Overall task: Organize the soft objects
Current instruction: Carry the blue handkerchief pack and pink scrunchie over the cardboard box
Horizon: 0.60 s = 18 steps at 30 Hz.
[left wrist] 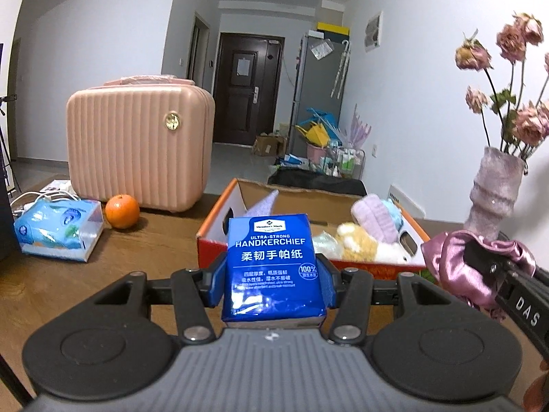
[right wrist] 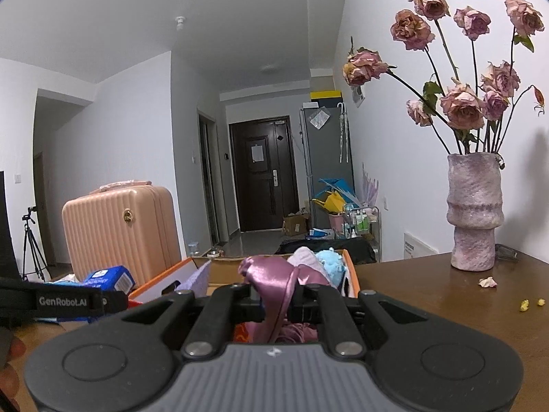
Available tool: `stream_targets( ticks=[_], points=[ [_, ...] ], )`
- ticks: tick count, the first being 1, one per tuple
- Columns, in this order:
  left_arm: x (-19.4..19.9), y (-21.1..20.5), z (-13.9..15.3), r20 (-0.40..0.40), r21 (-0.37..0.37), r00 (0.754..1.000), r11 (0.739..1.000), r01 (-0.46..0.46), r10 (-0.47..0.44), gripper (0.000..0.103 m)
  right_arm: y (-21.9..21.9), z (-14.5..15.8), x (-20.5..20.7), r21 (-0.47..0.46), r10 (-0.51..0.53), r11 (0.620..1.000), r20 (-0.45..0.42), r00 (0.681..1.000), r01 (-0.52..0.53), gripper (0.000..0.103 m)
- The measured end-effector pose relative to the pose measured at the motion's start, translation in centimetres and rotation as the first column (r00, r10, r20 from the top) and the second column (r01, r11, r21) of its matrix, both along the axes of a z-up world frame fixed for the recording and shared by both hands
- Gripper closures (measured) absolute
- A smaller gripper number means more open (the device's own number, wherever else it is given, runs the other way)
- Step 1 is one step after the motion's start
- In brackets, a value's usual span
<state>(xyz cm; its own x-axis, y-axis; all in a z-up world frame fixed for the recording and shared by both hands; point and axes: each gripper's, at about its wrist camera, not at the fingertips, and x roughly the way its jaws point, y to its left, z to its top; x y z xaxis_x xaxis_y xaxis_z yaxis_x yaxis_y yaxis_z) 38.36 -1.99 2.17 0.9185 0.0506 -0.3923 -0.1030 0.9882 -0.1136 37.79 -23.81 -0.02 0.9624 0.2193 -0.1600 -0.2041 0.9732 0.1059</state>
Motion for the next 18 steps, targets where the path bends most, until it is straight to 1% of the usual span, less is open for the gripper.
stream_targets(
  ticks=[6,18],
  points=[
    [1.2,1.0,0.6,0.015,-0.022,1.000,1.000,-0.016,0.017,0.050,1.1,0.1,0.9,0.000,0.002,1.000,0.009,1.000,-0.002,0.093],
    [4.0,2.1,1.0,0.031,-0.039,0.999,0.998,-0.041,0.042,0.050,2.8,0.6,3.4,0.014,0.010,1.000,0.027,1.000,-0.011,0.093]
  ],
)
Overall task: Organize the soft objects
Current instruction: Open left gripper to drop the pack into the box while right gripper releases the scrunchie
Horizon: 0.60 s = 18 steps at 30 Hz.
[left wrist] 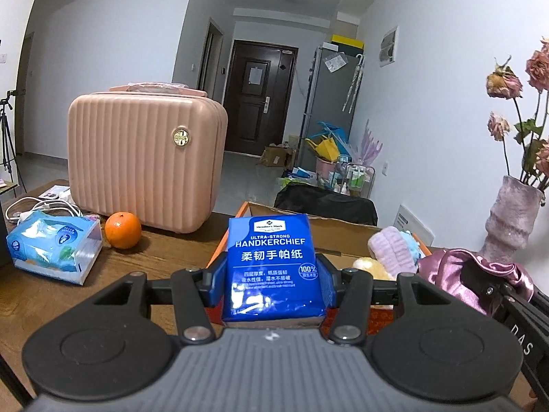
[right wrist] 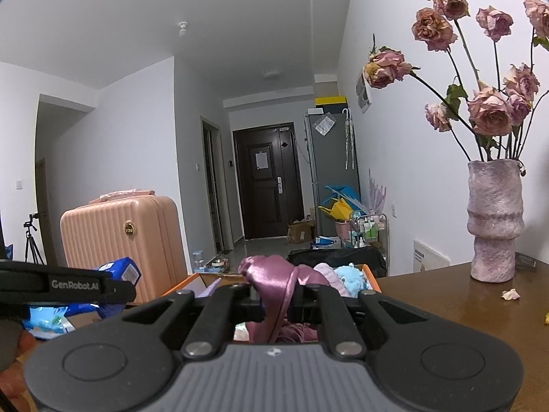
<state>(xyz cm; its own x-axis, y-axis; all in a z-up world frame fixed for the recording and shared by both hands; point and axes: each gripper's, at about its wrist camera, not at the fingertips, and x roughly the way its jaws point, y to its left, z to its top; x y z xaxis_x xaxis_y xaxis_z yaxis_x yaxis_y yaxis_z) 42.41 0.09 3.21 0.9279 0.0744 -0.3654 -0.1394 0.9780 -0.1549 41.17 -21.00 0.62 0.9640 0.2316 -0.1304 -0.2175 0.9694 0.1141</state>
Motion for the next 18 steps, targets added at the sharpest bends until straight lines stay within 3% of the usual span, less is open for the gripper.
stream_targets(
  ticks=[18],
  points=[
    [4.6,0.7,0.1,0.021,-0.010,1.000,1.000,-0.005,0.005,0.050,2.0,-0.1,4.5,-0.001,0.020,1.000,0.008,1.000,-0.020,0.093]
  ],
)
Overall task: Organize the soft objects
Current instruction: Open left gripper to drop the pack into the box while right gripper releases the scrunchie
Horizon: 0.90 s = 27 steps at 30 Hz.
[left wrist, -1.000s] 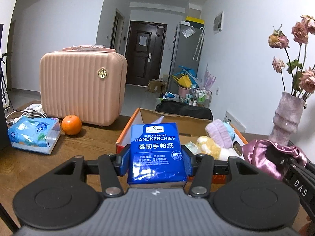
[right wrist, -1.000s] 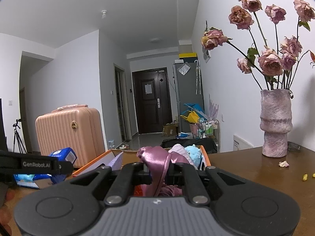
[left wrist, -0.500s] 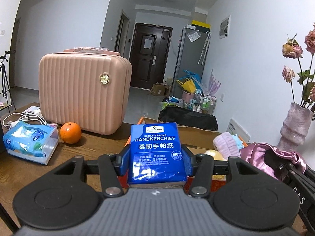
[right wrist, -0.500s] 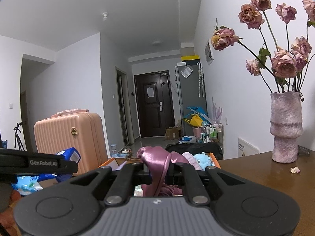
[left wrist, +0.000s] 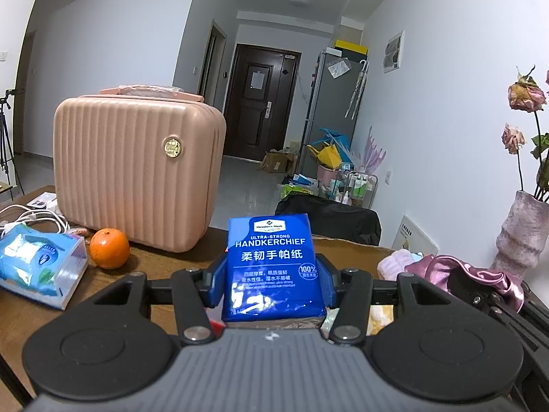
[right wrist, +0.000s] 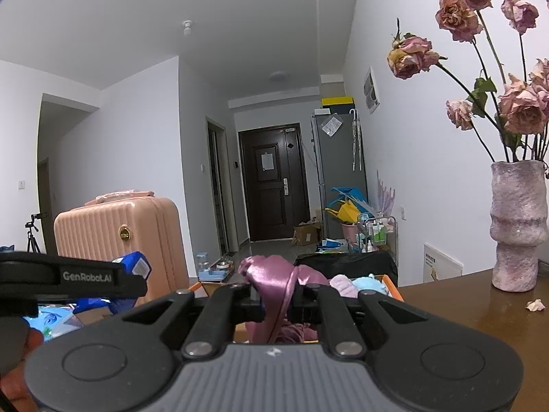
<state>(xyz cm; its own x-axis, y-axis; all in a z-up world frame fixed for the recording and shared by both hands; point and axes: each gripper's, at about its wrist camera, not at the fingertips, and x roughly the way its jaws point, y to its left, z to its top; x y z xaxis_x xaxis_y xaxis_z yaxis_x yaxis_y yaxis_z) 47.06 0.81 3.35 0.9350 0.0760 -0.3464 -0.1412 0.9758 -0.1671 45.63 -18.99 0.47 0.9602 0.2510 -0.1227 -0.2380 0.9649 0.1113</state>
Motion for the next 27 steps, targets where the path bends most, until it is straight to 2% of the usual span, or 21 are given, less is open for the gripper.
stream_targets(
  ticks=[8,27],
  points=[
    [2.4,-0.1,-0.1,0.011,0.004,1.000,1.000,0.006,-0.006,0.050,0.5,-0.2,2.5,0.006,-0.001,1.000,-0.004,1.000,0.001,0.093],
    [9.0,0.0,-2.2,-0.049,0.030,0.999,1.000,-0.004,0.006,0.050,2.0,-1.3,8.5,-0.004,-0.029,1.000,-0.047,0.998,0.029,0.093]
  ],
)
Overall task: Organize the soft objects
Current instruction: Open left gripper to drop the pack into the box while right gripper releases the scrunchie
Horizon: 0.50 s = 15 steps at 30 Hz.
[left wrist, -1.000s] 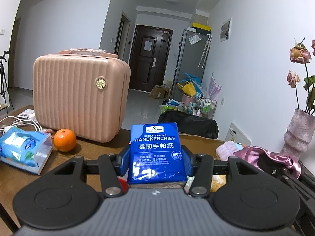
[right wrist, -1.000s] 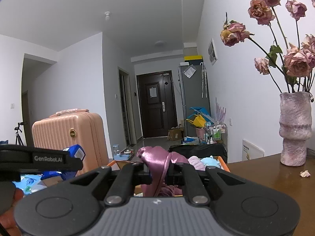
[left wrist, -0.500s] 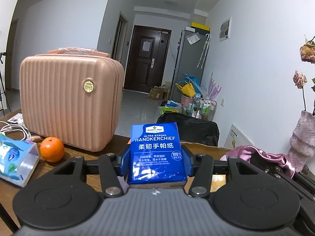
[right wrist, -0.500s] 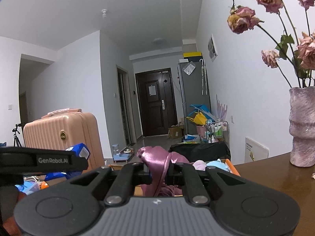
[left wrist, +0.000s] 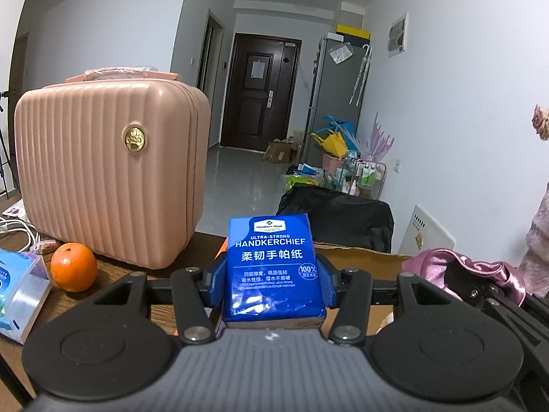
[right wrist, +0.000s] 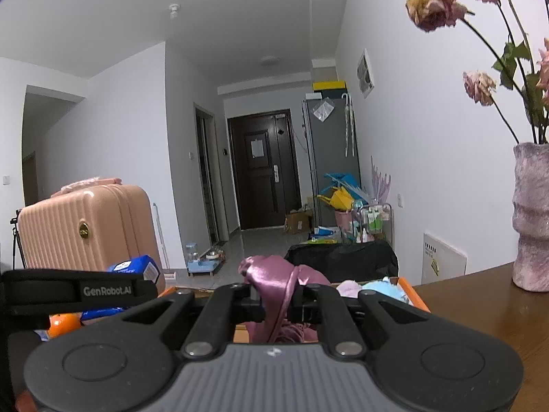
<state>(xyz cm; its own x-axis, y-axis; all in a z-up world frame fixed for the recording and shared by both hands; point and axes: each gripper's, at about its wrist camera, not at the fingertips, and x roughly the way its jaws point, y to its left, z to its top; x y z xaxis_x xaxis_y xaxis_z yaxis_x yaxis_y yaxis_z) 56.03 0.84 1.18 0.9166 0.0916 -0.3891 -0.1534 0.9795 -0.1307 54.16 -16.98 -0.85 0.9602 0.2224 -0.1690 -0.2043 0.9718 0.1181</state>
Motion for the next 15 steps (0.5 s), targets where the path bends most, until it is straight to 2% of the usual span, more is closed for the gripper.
stream_targets(
  ticks=[6,10,12,14,15],
  points=[
    [0.6,0.5,-0.9,-0.022,-0.008,1.000,1.000,-0.004,0.004,0.050,-0.4,-0.5,1.1,0.021,0.012,1.000,-0.064,0.998,-0.011,0.091],
    [0.6,0.9,-1.0,-0.025,-0.020,1.000,1.000,-0.017,0.016,0.046,-0.8,-0.7,1.5,0.027,0.006,1.000,-0.095,0.995,-0.003,0.083],
    [0.5,1.0,-1.0,-0.020,-0.023,0.999,0.999,-0.031,0.030,0.033,-1.0,-0.9,1.7,0.033,0.000,0.999,-0.113,0.994,0.004,0.073],
    [0.3,1.1,-0.9,-0.011,-0.016,0.998,0.998,-0.054,0.054,0.021,-1.1,-0.9,1.9,0.037,-0.009,0.999,-0.124,0.992,0.013,0.047],
    [0.2,1.2,-0.9,-0.005,-0.012,0.998,0.998,-0.067,0.067,0.017,-1.2,-0.9,2.0,0.039,-0.011,0.999,-0.130,0.992,0.016,0.041]
  ],
)
